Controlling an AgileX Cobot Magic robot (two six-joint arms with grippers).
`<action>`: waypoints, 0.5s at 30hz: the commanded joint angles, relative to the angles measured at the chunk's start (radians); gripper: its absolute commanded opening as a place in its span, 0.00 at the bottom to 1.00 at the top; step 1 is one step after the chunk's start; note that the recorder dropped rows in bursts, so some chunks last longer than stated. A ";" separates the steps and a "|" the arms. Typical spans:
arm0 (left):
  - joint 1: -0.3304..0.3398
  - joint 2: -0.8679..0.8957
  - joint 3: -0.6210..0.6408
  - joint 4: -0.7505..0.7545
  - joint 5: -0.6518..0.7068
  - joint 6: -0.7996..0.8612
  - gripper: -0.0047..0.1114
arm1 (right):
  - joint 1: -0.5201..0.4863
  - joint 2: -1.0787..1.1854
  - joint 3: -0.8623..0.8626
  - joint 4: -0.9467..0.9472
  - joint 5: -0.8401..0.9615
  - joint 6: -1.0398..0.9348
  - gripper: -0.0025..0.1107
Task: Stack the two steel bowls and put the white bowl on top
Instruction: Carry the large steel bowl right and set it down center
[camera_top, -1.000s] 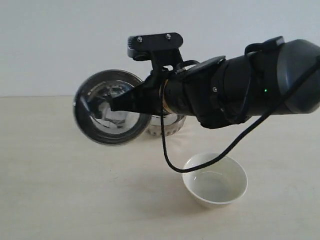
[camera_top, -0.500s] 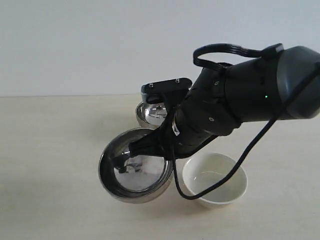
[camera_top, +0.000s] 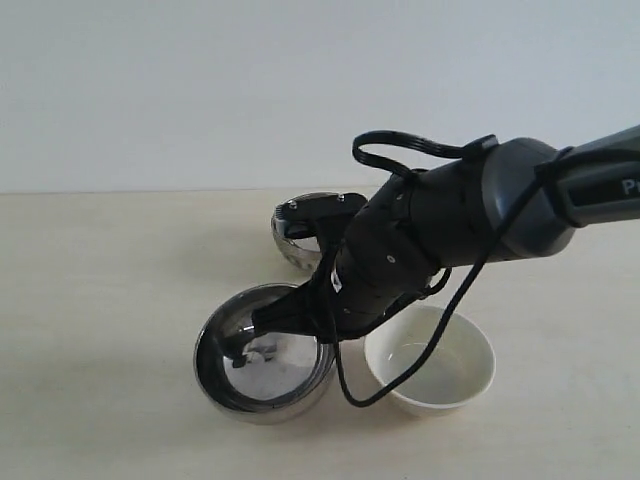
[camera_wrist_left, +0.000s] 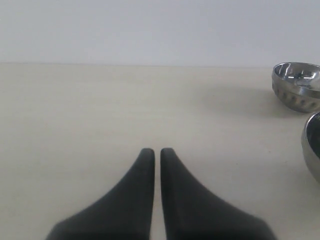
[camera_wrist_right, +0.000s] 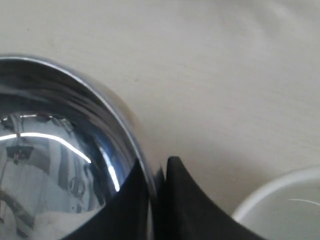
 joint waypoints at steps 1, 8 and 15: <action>-0.005 -0.003 0.003 0.000 -0.008 -0.005 0.07 | -0.033 -0.001 -0.007 0.015 0.025 0.000 0.02; -0.005 -0.003 0.003 0.000 -0.008 -0.005 0.07 | -0.030 0.054 -0.007 0.022 -0.037 -0.004 0.02; -0.005 -0.003 0.003 0.000 -0.008 -0.005 0.07 | -0.030 0.074 -0.015 0.018 -0.057 -0.004 0.02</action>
